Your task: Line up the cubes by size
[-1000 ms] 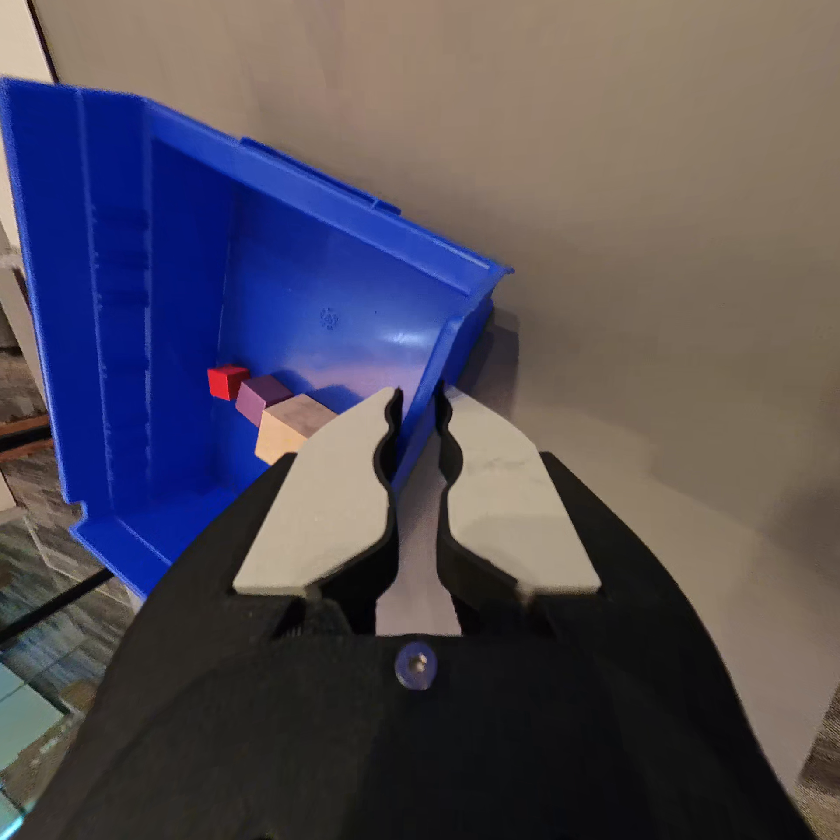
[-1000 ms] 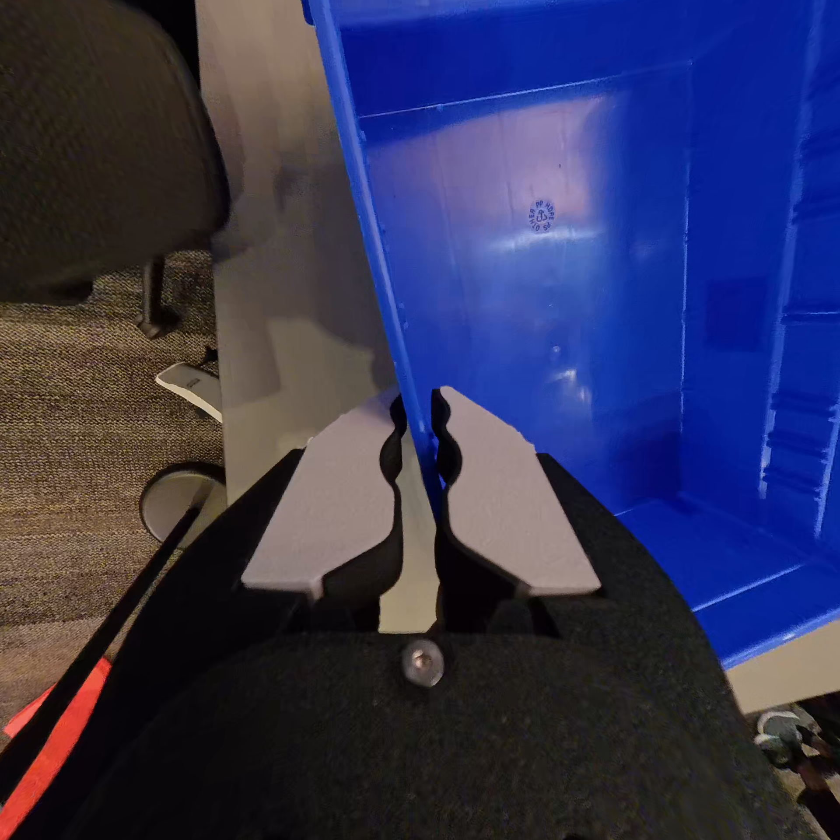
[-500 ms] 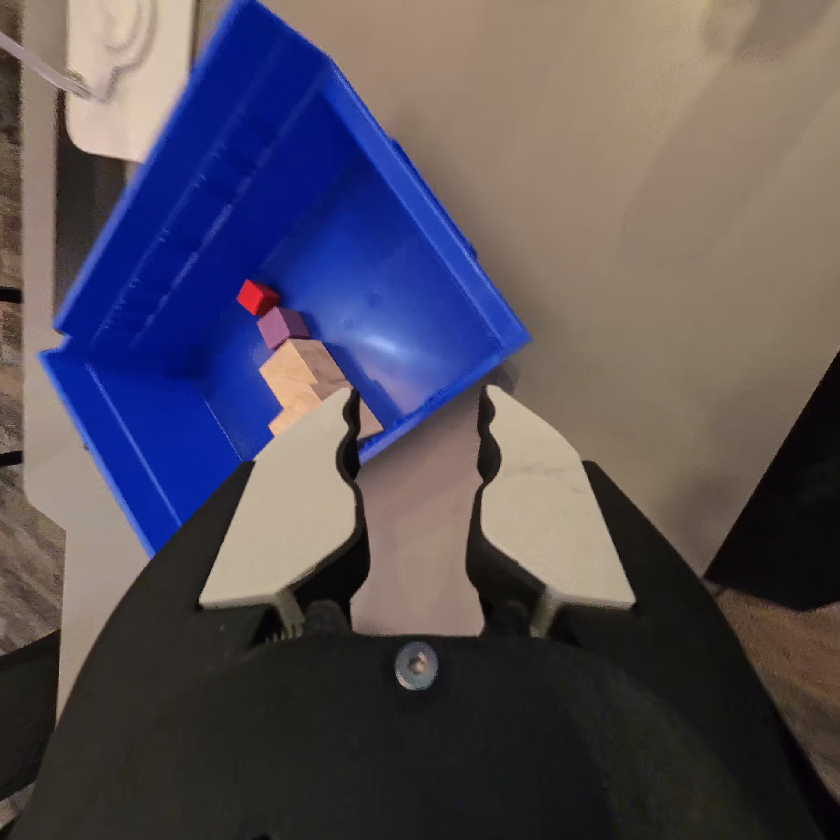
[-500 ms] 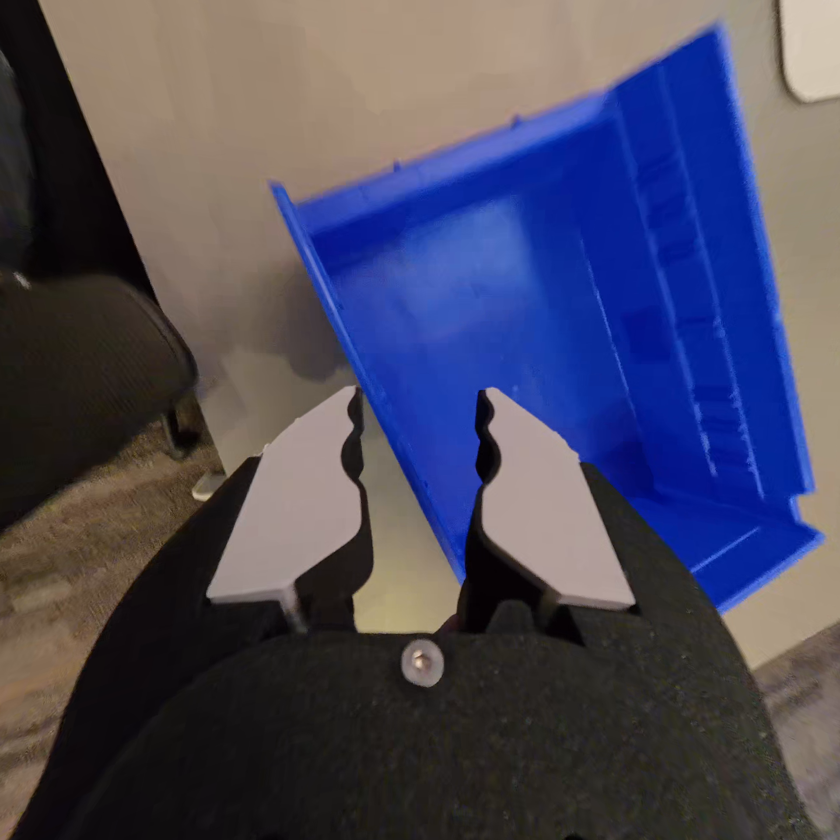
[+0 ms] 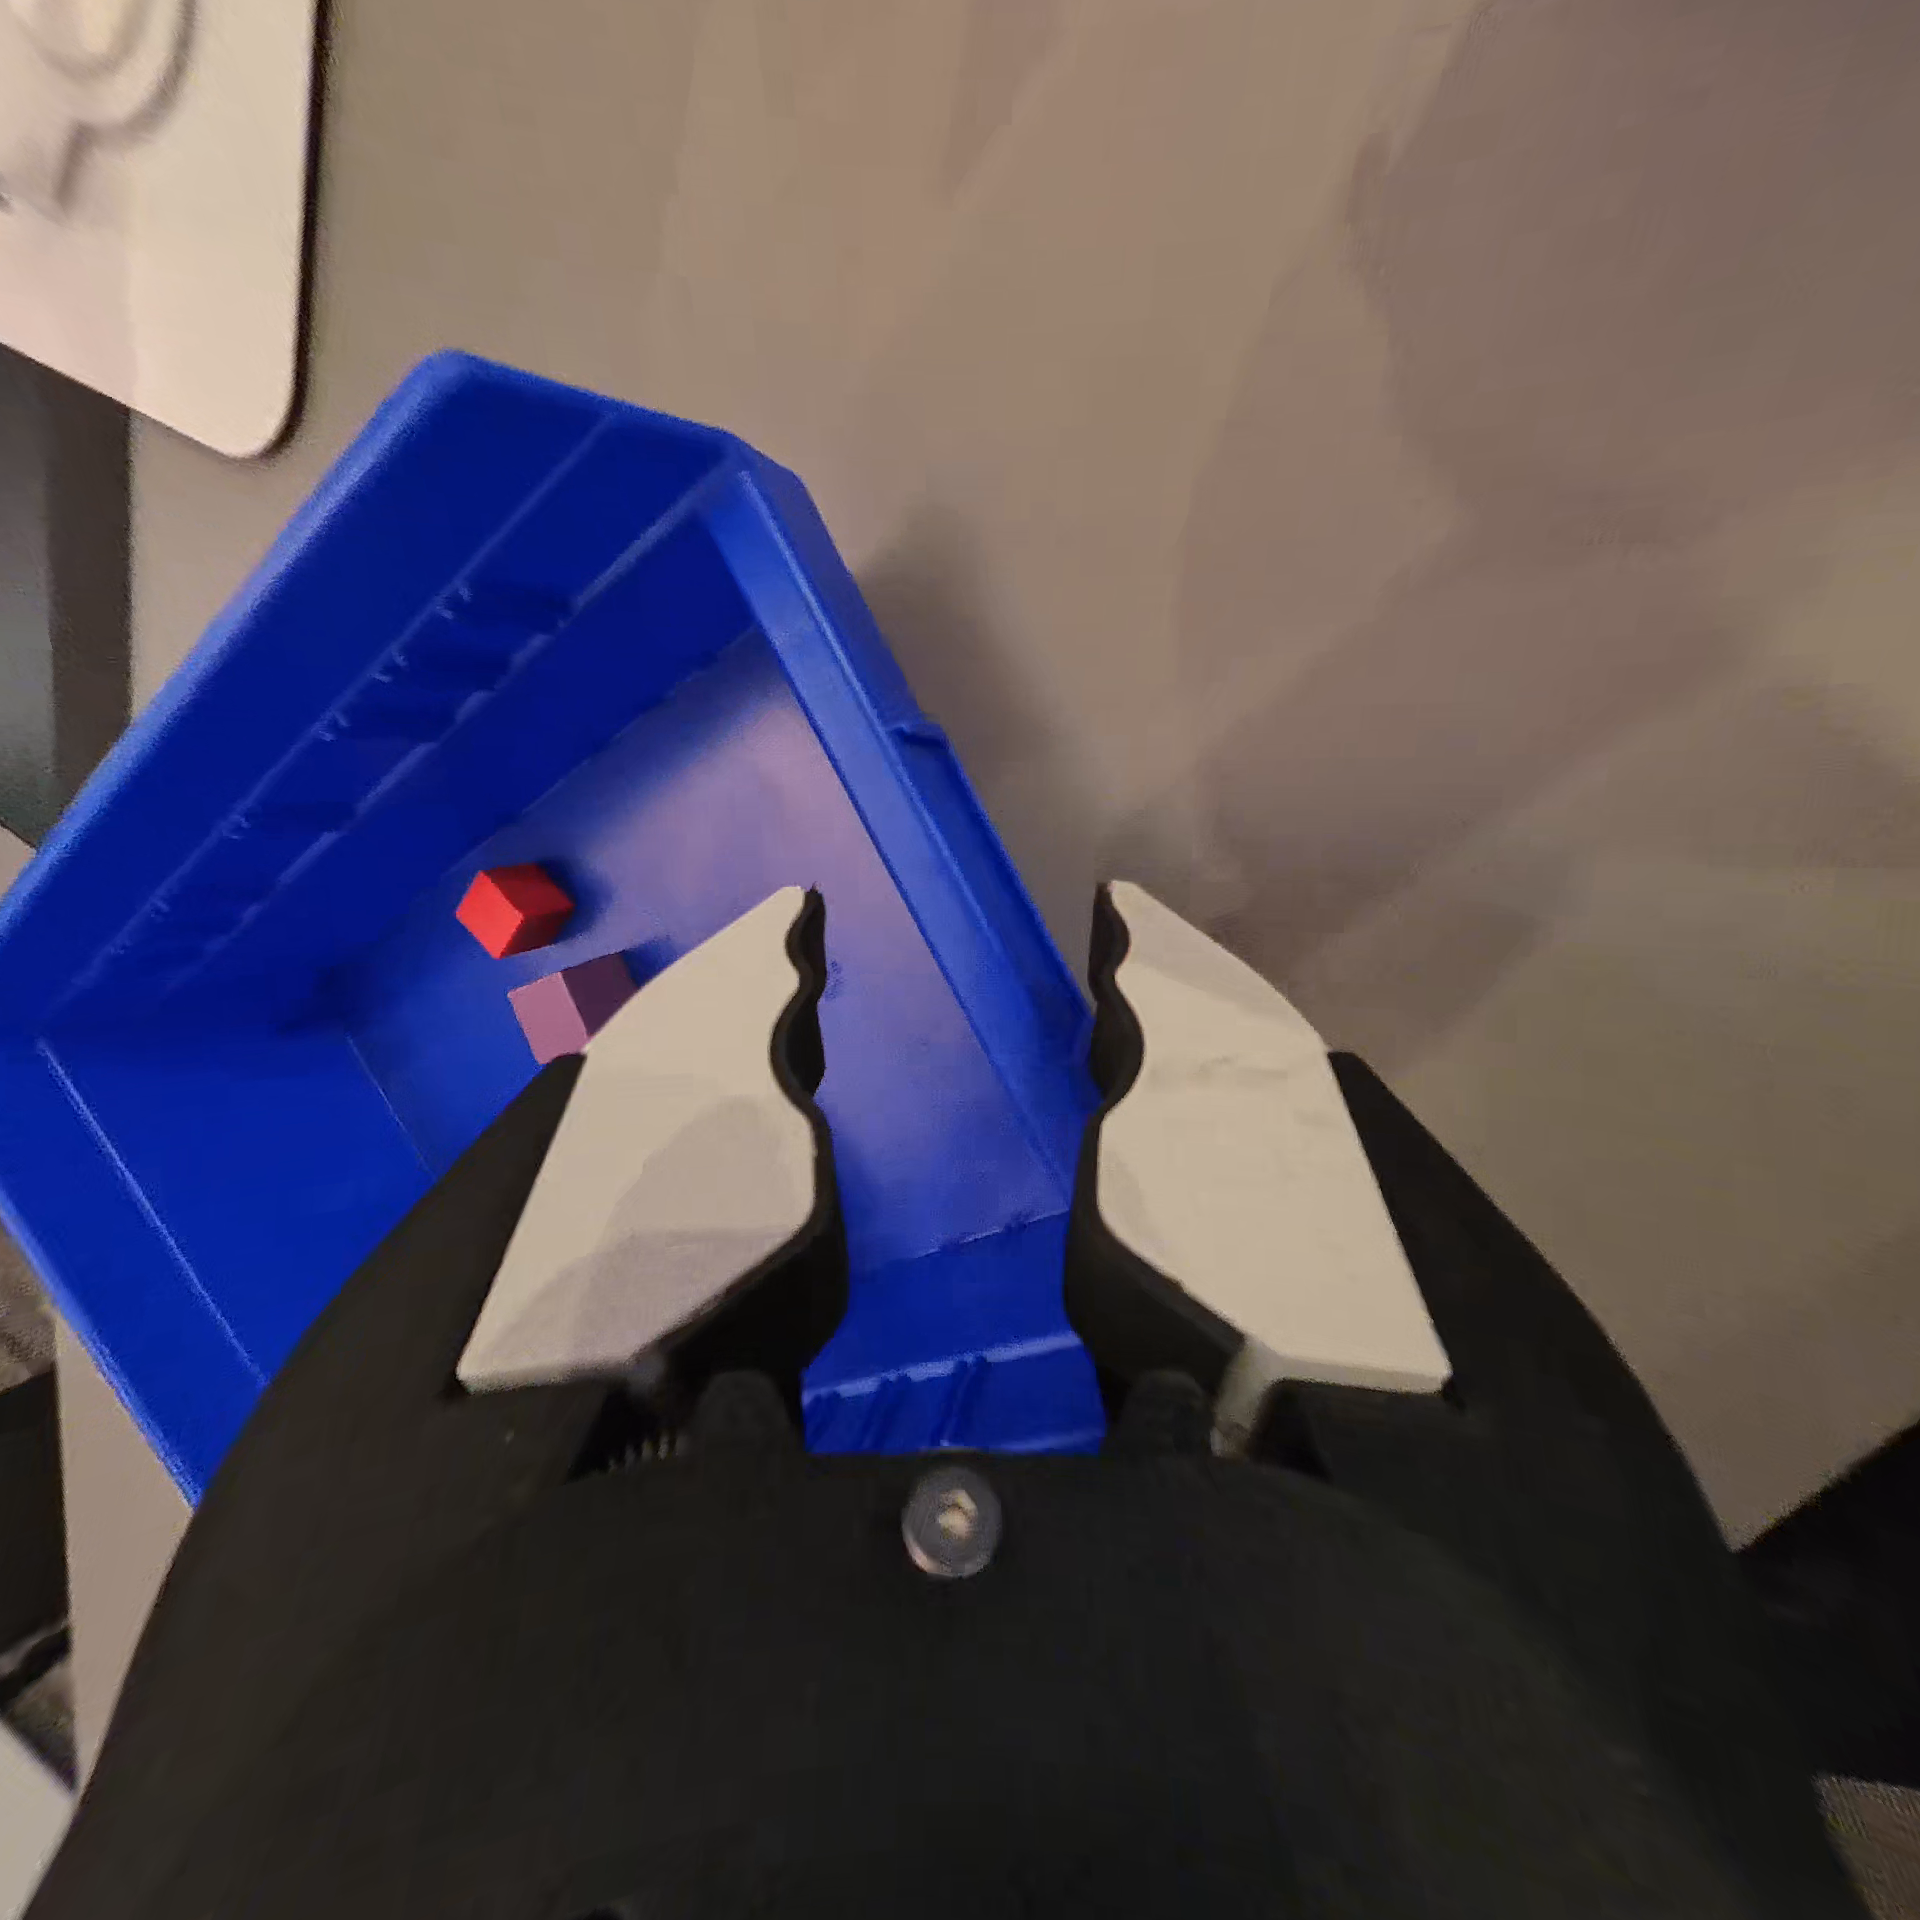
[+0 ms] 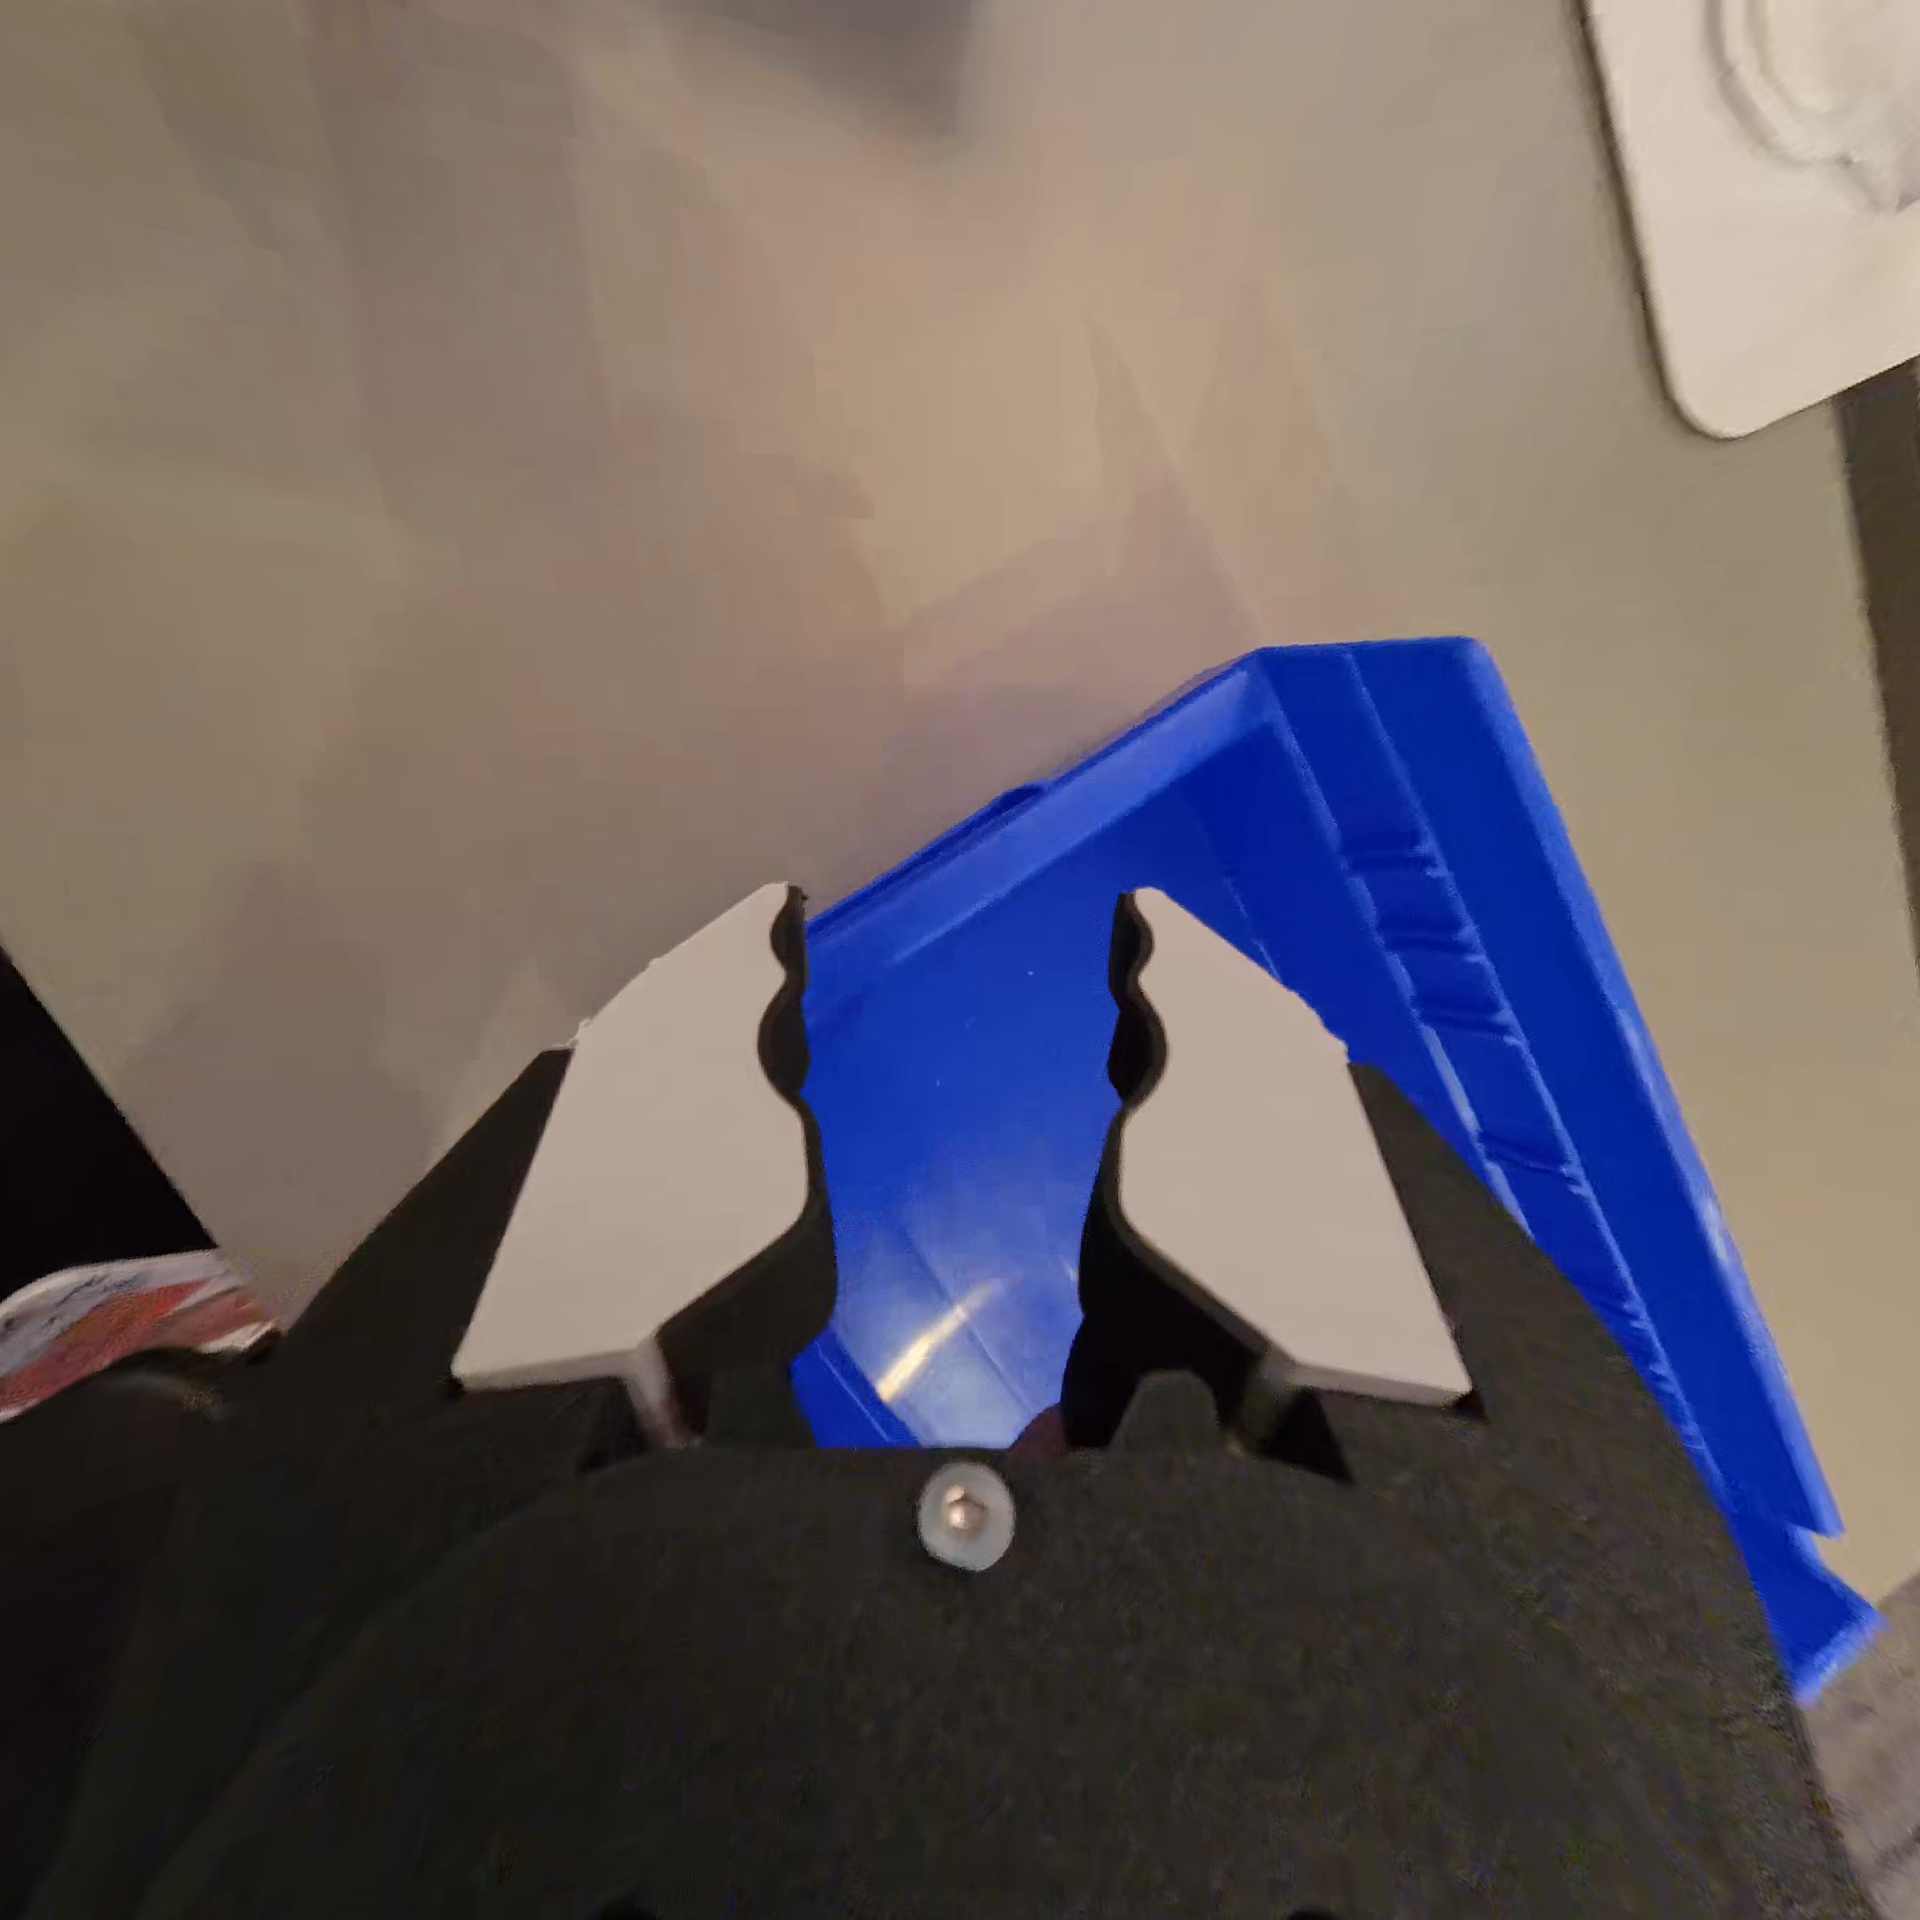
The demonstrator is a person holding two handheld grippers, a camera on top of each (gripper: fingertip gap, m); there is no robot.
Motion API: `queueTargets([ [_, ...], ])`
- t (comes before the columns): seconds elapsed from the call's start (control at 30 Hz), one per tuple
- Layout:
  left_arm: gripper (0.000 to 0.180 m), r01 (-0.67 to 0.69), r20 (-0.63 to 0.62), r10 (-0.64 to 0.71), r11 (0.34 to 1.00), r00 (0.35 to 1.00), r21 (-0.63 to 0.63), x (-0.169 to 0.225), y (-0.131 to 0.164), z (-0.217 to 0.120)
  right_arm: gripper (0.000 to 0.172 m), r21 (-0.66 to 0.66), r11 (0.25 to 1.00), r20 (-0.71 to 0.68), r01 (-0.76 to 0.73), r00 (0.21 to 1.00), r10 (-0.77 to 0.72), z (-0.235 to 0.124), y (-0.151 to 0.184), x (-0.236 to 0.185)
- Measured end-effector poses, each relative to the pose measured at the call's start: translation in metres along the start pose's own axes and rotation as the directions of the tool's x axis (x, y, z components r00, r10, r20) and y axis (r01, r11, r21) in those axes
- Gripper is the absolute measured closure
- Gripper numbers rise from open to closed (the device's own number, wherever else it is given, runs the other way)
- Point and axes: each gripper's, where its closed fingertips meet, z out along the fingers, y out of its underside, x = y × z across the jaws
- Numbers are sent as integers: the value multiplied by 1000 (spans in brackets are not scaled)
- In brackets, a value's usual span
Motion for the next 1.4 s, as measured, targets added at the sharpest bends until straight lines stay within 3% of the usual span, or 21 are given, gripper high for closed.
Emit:
queueTargets([
  [0.13,126,-1,30,5,993,1000,-117,-9,11,16,115,-98,994,11,-45,999,46,30,10,3],
  [0.27,128,-24,-26,20,982,999,-185,-1,22,32,118,-117,992,47,-40,998,46,42,12,-5],
  [0.37,135,-45,-83,27,973,996,-226,8,29,41,131,-141,990,20,-23,999,26,42,15,0],
  [0.73,146,-138,-106,115,959,988,-249,7,48,37,131,-154,983,68,103,993,-94,45,30,-7],
  [0.9,148,-205,-138,174,944,975,-259,9,74,30,138,-149,951,105,271,961,-257,36,48,-14],
  [1.13,152,-320,-161,283,898,946,-303,2,127,16,146,-255,875,113,410,912,-394,17,97,-2],
  [1.2,151,-302,-155,265,901,952,-312,0,136,14,146,-294,859,108,419,908,-406,14,107,3],
  [1.3,141,-274,-106,254,918,961,-288,-3,134,10,132,-237,879,80,414,910,-407,12,98,0],
  [1.4,137,-272,-109,251,921,962,-280,5,132,11,131,-222,855,111,469,883,-456,13,97,-9],
])
